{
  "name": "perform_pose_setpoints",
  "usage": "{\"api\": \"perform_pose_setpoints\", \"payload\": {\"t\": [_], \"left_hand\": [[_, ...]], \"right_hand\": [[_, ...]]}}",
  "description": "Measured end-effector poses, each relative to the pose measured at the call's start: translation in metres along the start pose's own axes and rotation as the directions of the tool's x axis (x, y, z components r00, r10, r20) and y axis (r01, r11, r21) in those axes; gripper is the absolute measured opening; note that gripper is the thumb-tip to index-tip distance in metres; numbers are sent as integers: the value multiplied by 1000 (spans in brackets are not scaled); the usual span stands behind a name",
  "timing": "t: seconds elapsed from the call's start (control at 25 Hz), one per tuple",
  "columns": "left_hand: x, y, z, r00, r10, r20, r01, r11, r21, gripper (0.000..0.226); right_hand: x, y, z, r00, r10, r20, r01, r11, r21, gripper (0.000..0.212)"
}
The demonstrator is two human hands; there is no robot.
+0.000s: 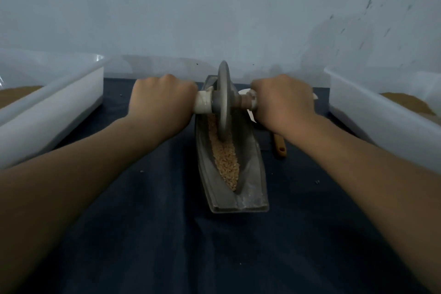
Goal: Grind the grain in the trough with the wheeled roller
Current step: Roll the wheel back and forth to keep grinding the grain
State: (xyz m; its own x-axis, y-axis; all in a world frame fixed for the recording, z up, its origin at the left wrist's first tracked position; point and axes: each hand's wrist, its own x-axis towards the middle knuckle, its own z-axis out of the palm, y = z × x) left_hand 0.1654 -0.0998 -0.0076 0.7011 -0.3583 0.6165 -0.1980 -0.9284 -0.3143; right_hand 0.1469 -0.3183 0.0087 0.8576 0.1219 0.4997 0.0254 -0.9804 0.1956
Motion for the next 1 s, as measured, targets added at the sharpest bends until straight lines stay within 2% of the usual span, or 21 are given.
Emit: {"api": "perform_pose_setpoints", "payload": {"t": [0.12,0.2,0.32,0.4,0.48,0.56,0.68,0.8,0.88,1.0], "left_hand": [[9,3,-2,999,-7,38,8,1000,-6,3],[-1,3,-12,999,25,25,-26,1000,10,16],[-26,-2,-27,996,89,-18,-88,995,44,34],[-38,-7,-39,994,106,-39,-105,994,29,42],[-36,-8,-40,993,114,-31,-114,993,8,44],[-22,-4,-30,994,105,36,-107,993,49,36],[14,1,-11,995,65,81,-70,996,60,2],[27,4,-15,989,57,134,-66,996,67,9],[14,2,-22,985,117,124,-126,990,65,2],[-19,-6,-42,971,235,42,-238,967,95,33]], "right_hand": [[7,-2,4,999,35,-9,-35,999,6,9],[-9,1,-1,1000,20,-22,-19,1000,24,7],[-43,12,-15,998,-64,-21,65,998,22,24],[-61,17,-24,990,-120,-73,120,993,-3,28],[-62,18,-20,991,-99,-94,98,995,-11,32],[-43,14,-7,996,-39,-86,39,999,-6,32],[-2,6,11,999,42,11,-43,997,59,11],[5,4,13,996,66,61,-72,992,108,12],[-16,8,4,999,31,39,-35,994,101,21],[-59,17,-13,993,-71,-96,74,997,27,31]]}}
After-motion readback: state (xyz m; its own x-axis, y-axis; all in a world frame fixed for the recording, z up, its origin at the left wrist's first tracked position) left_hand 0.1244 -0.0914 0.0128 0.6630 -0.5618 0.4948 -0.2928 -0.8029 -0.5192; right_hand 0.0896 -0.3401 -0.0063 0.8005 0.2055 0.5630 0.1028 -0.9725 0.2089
